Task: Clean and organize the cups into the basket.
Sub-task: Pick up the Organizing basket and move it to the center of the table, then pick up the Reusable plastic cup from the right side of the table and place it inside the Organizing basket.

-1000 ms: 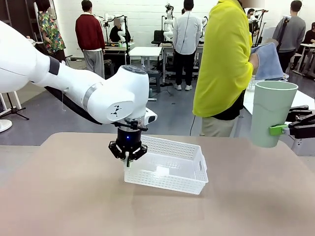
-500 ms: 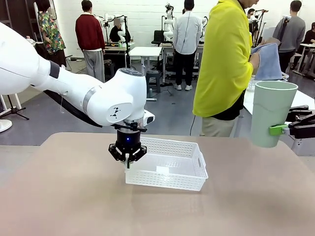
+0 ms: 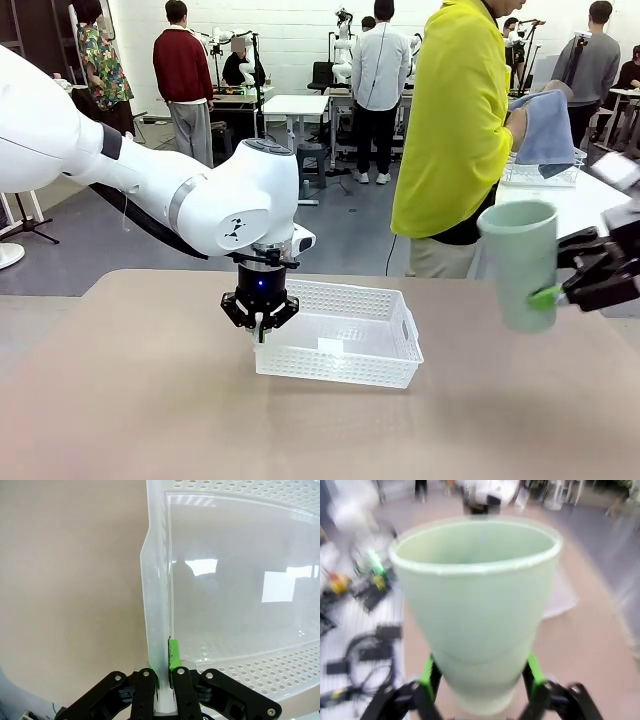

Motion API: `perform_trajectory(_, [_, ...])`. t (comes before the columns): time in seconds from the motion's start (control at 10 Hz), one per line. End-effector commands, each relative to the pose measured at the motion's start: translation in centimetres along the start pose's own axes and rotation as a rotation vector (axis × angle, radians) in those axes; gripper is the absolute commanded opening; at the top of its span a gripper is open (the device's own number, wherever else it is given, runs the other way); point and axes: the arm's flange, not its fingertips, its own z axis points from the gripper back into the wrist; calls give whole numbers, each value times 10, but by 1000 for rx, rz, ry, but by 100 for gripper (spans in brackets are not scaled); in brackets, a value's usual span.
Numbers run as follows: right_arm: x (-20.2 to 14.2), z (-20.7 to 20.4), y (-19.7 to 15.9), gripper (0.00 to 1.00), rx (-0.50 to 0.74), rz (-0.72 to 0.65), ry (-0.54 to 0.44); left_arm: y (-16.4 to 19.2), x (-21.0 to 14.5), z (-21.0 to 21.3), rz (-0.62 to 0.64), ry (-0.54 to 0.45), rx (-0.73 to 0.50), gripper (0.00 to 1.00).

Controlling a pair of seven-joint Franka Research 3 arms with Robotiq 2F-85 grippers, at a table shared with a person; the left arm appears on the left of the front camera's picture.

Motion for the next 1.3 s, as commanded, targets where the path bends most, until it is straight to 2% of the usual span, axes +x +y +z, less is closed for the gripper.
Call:
perform_trajectory(0.0, [43,-31,-9,80,47,91,357,0,0,-1,0,0,1,0])
perform_trajectory(0.1, [56,-55,-17,80,55,114,465,0,0,-1,0,0,1,0])
perform_trajectory(0.3, [83,-108,-33,80,87,193,619,0,0,-1,0,0,1,0])
perform_trajectory(0.4, [93,-128,-41,80,101,229,656,0,0,-1,0,0,1,0])
perform_trajectory(0.8, [136,-194,-59,80,131,323,651,0,0,-1,0,0,1,0])
perform_trajectory(1.0, [143,-195,-57,80,120,332,621,0,0,-1,0,0,1,0])
perform_trajectory(1.2, [136,-199,-55,80,155,340,634,0,0,-1,0,0,1,0])
